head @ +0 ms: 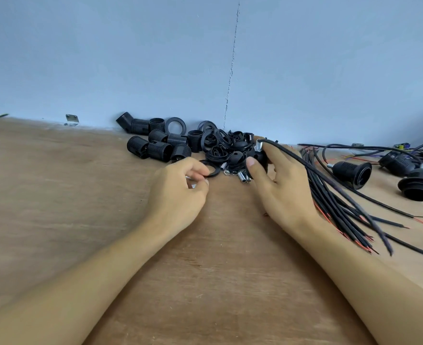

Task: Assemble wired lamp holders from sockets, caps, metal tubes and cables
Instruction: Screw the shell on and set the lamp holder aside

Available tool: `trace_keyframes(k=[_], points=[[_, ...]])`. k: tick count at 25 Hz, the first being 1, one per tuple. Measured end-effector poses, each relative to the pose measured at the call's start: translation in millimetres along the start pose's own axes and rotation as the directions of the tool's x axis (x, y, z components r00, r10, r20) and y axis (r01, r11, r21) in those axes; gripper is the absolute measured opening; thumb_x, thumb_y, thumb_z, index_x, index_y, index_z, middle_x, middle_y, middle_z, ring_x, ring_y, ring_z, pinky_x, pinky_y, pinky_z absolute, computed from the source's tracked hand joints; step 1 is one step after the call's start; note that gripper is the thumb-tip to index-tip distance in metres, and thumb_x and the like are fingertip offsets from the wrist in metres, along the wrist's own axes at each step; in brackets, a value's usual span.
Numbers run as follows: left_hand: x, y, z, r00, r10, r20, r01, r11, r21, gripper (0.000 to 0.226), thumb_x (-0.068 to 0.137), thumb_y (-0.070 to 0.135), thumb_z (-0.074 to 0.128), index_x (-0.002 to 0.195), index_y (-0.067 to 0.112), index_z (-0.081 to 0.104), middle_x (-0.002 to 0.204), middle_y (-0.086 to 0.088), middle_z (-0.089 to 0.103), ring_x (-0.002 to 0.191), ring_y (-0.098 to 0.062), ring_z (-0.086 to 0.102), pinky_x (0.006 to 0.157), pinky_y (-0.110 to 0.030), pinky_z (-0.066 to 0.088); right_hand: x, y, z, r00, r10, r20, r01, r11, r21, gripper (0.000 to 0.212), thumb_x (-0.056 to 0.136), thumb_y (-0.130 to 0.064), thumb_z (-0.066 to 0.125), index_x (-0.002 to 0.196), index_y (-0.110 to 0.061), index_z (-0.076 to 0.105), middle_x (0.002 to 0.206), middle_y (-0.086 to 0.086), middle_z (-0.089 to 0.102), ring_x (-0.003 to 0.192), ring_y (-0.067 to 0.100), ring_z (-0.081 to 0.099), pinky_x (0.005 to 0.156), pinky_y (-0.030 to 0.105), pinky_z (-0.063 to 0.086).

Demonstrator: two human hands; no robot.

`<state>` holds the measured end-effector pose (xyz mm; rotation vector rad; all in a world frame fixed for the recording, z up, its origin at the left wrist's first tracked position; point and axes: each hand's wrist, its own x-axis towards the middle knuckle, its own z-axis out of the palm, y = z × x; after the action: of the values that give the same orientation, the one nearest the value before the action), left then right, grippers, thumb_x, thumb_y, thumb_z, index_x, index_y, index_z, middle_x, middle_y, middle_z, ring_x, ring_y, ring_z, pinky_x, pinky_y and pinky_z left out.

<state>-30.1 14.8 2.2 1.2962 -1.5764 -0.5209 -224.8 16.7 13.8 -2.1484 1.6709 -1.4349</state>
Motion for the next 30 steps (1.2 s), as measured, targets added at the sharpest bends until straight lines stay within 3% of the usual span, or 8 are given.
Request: trace_keyframes(k=[3,6,10,13,16,24,27,30], points=[[-4.4,2.6,10.7,0.993,0.102,0.067,-0.111,0.984,0.142,0.025,0.087,0.006,0.071,0.088,0.03,0.07,0.083,0.018,0.066,0.076,0.006,0.061,0.067,-0.002,0.04,3.9,6.0,-1.0,0.997,0.073,0.003,-0.073,0.997,0.013,0.021,0.101,-0.034,0.055,0.081,-0.037,0.048,0.073,-0.009,0.047,0.081,0.02,0.048,0.075,0.034,0.039],[0.8,4.3,17.7,0.952,0.269,0.146,-0.306,0.853,0.423,0.029,0.091,0.004,0.061,0.113,0.02,0.07,0.108,0.007,0.063,0.089,-0.012,0.063,0.07,-0.021,0.042,5.3,10.7,-0.2,0.991,0.132,0.008,-0.132,0.985,0.109,0.018,0.1,-0.038,0.054,0.084,-0.03,0.056,0.061,-0.01,0.054,0.068,0.014,0.049,0.063,0.026,0.035],[26.7,18.9,22.5,0.961,0.094,0.26,-0.256,0.655,0.711,0.017,0.096,0.007,0.055,0.11,0.012,0.064,0.113,-0.008,0.064,0.102,-0.033,0.063,0.068,-0.036,0.036,4.0,11.7,-0.3,0.989,0.146,0.009,-0.145,0.971,0.191,0.017,0.099,-0.045,0.055,0.092,-0.032,0.065,0.054,-0.019,0.052,0.048,0.006,0.044,0.05,0.014,0.034],[46.9,24.0,24.4,0.962,-0.033,0.273,-0.19,0.636,0.748,0.009,0.099,0.009,0.058,0.102,0.007,0.067,0.112,-0.014,0.064,0.103,-0.037,0.063,0.071,-0.039,0.039,4.0,12.0,-0.5,0.987,0.156,0.022,-0.157,0.964,0.214,0.017,0.098,-0.044,0.057,0.094,-0.031,0.067,0.054,-0.014,0.05,0.048,0.006,0.041,0.049,0.014,0.033],[52.1,18.2,25.4,0.961,0.026,0.275,-0.232,0.616,0.753,0.013,0.102,0.014,0.057,0.101,0.007,0.068,0.109,-0.013,0.064,0.104,-0.036,0.061,0.072,-0.038,0.04,4.9,13.8,-0.9,0.982,0.19,0.018,-0.19,0.959,0.208,0.023,0.098,-0.046,0.057,0.09,-0.026,0.066,0.061,-0.007,0.053,0.052,0.007,0.042,0.051,0.015,0.034],[62.2,9.3,12.9,0.981,0.18,-0.065,-0.143,0.914,0.379,0.032,0.104,0.011,0.051,0.074,0.003,0.061,0.079,-0.01,0.063,0.078,-0.031,0.06,0.068,-0.036,0.04,7.2,16.3,-1.3,0.966,0.258,0.016,-0.254,0.939,0.232,0.025,0.098,-0.044,0.058,0.088,-0.022,0.065,0.079,-0.008,0.066,0.072,0.0,0.054,0.067,0.013,0.04],[62.7,17.9,10.6,0.987,-0.055,-0.151,0.06,0.998,0.03,0.027,0.104,0.014,0.054,0.08,0.009,0.065,0.079,-0.008,0.071,0.069,-0.024,0.068,0.072,-0.036,0.056,7.0,15.5,-0.1,0.965,0.262,0.019,-0.257,0.927,0.273,0.019,0.098,-0.043,0.059,0.091,-0.027,0.067,0.084,-0.012,0.07,0.079,-0.002,0.062,0.076,0.019,0.047],[46.5,31.3,11.3,0.931,-0.357,0.079,0.348,0.801,-0.487,0.014,0.105,0.008,0.055,0.104,0.003,0.068,0.086,-0.011,0.073,0.06,-0.018,0.073,0.06,-0.033,0.062,6.3,14.4,0.0,0.962,0.272,0.028,-0.267,0.911,0.314,0.02,0.097,-0.044,0.06,0.094,-0.027,0.068,0.09,-0.011,0.074,0.085,0.007,0.069,0.084,0.038,0.057]])
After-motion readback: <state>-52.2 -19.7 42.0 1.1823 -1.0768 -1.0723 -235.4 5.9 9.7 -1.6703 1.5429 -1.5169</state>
